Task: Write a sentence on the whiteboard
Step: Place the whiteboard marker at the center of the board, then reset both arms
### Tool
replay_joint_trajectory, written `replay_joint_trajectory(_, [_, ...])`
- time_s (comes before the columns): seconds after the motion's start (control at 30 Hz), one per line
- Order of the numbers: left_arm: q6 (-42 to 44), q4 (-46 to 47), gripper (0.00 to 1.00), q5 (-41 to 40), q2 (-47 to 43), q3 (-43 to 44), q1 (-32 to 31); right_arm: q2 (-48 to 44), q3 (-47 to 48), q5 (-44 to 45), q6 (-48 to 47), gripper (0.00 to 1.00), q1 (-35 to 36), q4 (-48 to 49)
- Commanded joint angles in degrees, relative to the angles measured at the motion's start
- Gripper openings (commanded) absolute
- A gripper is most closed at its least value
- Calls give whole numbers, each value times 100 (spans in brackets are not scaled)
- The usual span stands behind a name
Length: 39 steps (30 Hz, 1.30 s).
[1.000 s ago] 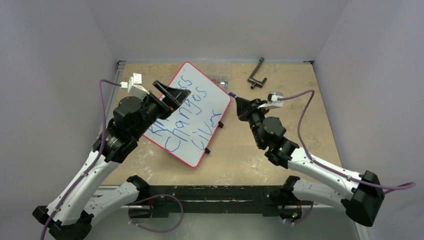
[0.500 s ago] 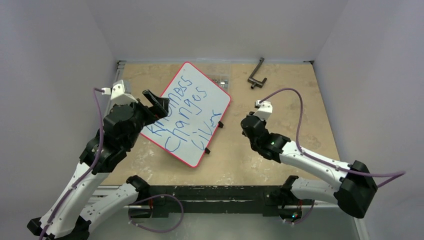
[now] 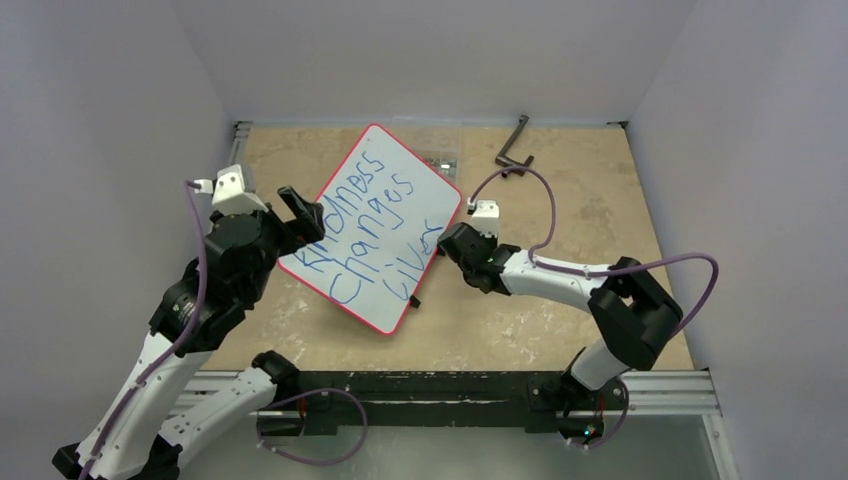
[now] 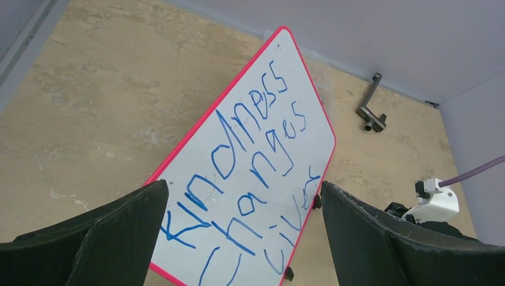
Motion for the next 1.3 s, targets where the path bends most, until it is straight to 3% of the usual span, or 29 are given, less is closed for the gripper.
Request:
replay_joint_trajectory(0.0, [256,19,100,-77,-32,119,49,372,-171,-587,122,0,-31,-187])
replay_joint_trajectory(0.27, [495,-112,100,-139,77,173,120,174,-67,-274,-94,0,-48,-435])
replay_joint_trajectory(0.3, [523,-141,100,-141,101,194,130,147,-61,-277,-94,5,-48,-466])
replay_joint_trajectory(0.5, [589,-251,100,-153,129,268,212,-191,-108,-454,44,58,-55,-548])
replay_joint_trajectory(0.8, [674,-328,100,-106,118,320,320,-831,-94,-558,122,98,-48,-972])
replay_joint_trajectory(1.27, [863,-585,100,-39,287,550,416,-2154,123,-1041,-256,99,-48,-1131])
